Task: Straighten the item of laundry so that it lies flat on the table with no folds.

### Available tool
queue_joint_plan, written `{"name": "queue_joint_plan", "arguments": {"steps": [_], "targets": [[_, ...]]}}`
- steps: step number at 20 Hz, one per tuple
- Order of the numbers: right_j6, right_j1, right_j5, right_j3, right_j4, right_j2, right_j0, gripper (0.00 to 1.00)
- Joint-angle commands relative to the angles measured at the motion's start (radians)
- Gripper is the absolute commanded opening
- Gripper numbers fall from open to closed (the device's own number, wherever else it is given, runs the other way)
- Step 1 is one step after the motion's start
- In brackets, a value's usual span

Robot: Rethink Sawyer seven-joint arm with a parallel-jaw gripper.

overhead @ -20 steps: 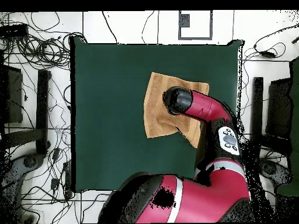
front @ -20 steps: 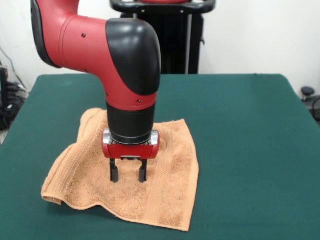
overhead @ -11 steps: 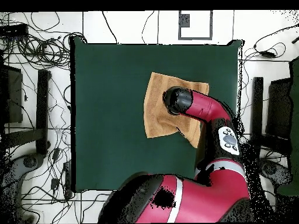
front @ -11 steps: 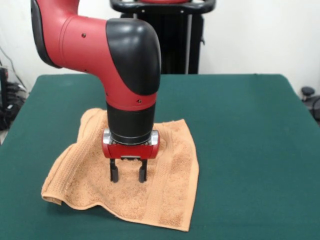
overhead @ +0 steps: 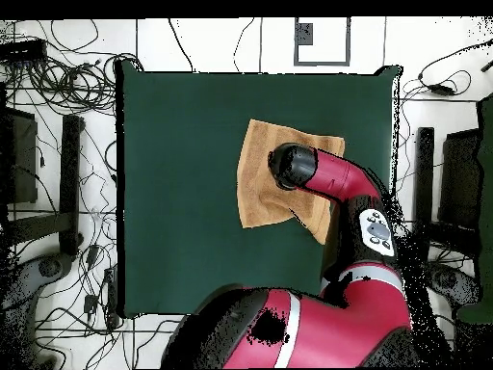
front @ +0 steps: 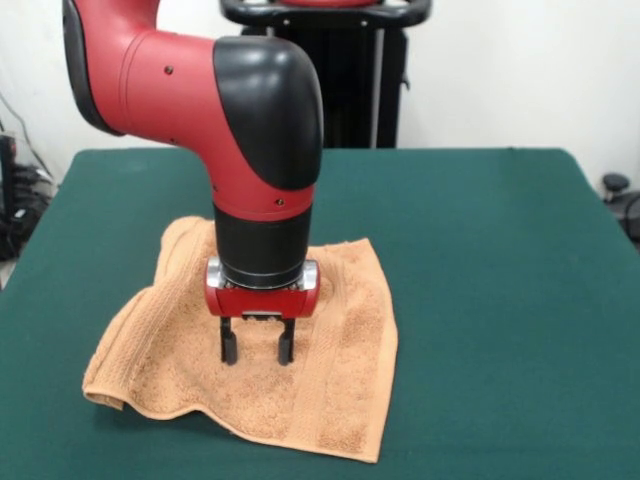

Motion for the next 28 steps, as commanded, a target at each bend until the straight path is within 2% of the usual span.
{"name": "queue_joint_plan", "arguments": {"steps": [1, 11, 28], "targets": [[0.121, 0.020, -0.039, 0.097, -0.040, 0.085, 0.051, 1.00], [0.146, 0.009, -0.070, 0.122, 0.002, 0.157, 0.059, 1.00], [0.247, 0.006, -0.076, 0.111, 0.085, 0.156, 0.138, 1.00]]}}
